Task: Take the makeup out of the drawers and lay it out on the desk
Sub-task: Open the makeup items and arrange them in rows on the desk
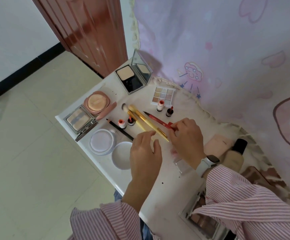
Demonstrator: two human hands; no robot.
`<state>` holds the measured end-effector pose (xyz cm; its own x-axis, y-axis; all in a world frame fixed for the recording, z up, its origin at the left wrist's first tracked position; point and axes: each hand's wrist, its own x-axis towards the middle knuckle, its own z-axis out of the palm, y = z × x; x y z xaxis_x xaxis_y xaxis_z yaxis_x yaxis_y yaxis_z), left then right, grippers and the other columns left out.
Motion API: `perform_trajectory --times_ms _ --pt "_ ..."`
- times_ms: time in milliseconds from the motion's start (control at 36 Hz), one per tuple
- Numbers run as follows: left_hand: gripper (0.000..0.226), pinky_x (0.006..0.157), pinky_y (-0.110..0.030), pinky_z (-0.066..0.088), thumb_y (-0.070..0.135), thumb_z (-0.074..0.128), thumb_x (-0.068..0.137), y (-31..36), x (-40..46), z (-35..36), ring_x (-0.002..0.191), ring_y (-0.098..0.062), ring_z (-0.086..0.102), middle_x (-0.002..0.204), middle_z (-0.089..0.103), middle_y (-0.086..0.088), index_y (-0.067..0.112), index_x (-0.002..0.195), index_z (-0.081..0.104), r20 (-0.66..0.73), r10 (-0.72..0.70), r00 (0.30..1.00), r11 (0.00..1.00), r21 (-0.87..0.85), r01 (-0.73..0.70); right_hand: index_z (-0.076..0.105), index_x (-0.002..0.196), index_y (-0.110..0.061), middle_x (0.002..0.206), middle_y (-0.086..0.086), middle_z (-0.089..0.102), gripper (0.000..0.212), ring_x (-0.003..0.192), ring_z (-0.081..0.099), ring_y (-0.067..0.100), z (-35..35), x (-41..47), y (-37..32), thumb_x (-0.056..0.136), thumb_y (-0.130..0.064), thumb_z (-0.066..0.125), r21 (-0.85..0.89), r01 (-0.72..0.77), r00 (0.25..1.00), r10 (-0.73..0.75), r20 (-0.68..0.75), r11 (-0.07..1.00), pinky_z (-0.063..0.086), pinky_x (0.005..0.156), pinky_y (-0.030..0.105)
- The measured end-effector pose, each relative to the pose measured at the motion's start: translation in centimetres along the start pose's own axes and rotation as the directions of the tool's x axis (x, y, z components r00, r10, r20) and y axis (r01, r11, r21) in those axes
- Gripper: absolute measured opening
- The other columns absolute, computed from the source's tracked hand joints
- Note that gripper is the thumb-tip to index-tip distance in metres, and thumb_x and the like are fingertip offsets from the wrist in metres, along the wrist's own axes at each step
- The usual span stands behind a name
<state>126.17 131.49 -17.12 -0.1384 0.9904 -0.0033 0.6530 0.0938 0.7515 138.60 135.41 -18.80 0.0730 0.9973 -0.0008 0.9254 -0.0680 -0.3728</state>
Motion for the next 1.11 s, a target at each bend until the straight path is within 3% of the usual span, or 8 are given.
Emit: perform_trajectory --times_ms 194,333,556,667,833,917,1000,1111 --pt "0.028 0.084 -0.037 0.046 0.005 0.073 0.075 -3.4 -3.9 0.7 0.098 -0.023 0.058 0.104 0.066 -0.004 0.011 0.102 0.067 0.038 0.232 0.972 0.937 0.258 -0.233 0.064 0.11 -0.009 0.1 0.006 0.063 0.032 0.088 0.052 0.019 -0.4 -0.7 0.9 0.094 -0.029 0.044 0.009 0.081 0.994 -0.081 0.077 0.997 0.038 0.076 0.027" --pt "0.021 0.084 -0.04 0.045 0.013 0.05 0.085 -4.1 -5.7 0.4 0.101 -0.025 0.056 0.106 0.065 -0.006 0.014 0.102 0.061 0.07 0.373 0.925 0.882 0.283 -0.377 0.066 0.094 -0.012 0.093 0.003 0.062 0.038 0.087 0.053 0.024 -2.4 -2.4 3.2 0.082 -0.032 0.037 0.038 0.208 0.967 -0.212 0.141 0.977 0.04 0.072 0.033" --pt "0.033 0.082 -0.032 0.034 0.0 0.07 0.071 -4.8 -7.3 0.7 0.097 -0.022 0.051 0.104 0.064 -0.006 0.012 0.102 0.062 0.141 0.408 0.902 0.866 0.253 -0.431 0.067 0.101 -0.015 0.102 0.003 0.061 0.051 0.095 0.05 0.027 -3.1 -3.5 5.2 0.078 -0.047 0.036 -0.152 0.306 0.918 -0.249 0.308 0.94 0.037 0.074 0.036" --pt "0.026 0.088 -0.036 0.033 0.012 0.057 0.081 -5.6 -7.9 0.9 0.104 -0.023 0.049 0.113 0.063 -0.006 0.013 0.106 0.064 0.198 0.376 0.905 0.857 0.296 -0.421 0.065 0.101 -0.01 0.108 0.003 0.06 0.057 0.101 0.04 0.019 -2.8 -3.3 5.2 0.08 -0.05 0.03 -0.134 0.329 0.902 -0.269 0.339 0.935 0.029 0.078 0.033" --pt "0.032 0.092 -0.036 0.034 0.024 0.046 0.085 -6.1 -7.8 0.4 0.109 -0.02 0.046 0.118 0.061 -0.003 0.016 0.112 0.062 0.27 0.333 0.904 0.89 0.227 -0.395 0.056 0.111 -0.009 0.108 0.005 0.057 0.047 0.099 0.044 0.02 -4.0 -4.3 3.8 0.091 -0.045 0.034 0.028 0.262 0.925 -0.259 0.277 0.965 0.028 0.081 0.027" --pt "0.041 0.093 -0.032 0.039 0.034 0.047 0.088 -5.3 -7.5 -0.5 0.108 -0.014 0.048 0.12 0.058 -0.001 0.017 0.125 0.053 0.275 0.23 0.933 0.961 0.088 -0.263 0.05 0.118 -0.012 0.1 0.0 0.057 0.032 0.088 0.053 0.018 -5.4 -5.3 2.3 0.096 -0.033 0.042 0.194 0.115 0.897 -0.186 0.402 0.974 0.039 0.076 0.028" --pt "0.058 0.086 -0.013 0.04 0.036 0.06 0.087 -4.3 -7.1 -1.8 0.097 0.005 0.048 0.12 0.05 0.007 0.021 0.138 0.036 0.312 0.172 0.934 0.98 -0.148 -0.131 0.053 0.114 -0.016 0.095 -0.008 0.057 0.026 0.078 0.054 0.002 -6.3 -6.7 1.0 0.095 -0.031 0.044 0.322 0.057 0.841 -0.219 0.495 0.945 0.039 0.067 0.01" --pt "0.045 0.072 0.0 0.038 0.045 0.051 0.086 -3.9 -7.3 -2.7 0.08 0.014 0.048 0.097 0.048 0.017 0.016 0.12 0.056 0.25 0.282 0.926 0.953 -0.181 -0.242 0.052 0.1 -0.022 0.068 -0.013 0.054 0.012 0.056 0.05 -0.001 -5.6 -8.7 -0.2 0.095 -0.029 0.044 0.516 -0.129 0.854 -0.169 0.491 0.847 0.038 0.056 0.014"
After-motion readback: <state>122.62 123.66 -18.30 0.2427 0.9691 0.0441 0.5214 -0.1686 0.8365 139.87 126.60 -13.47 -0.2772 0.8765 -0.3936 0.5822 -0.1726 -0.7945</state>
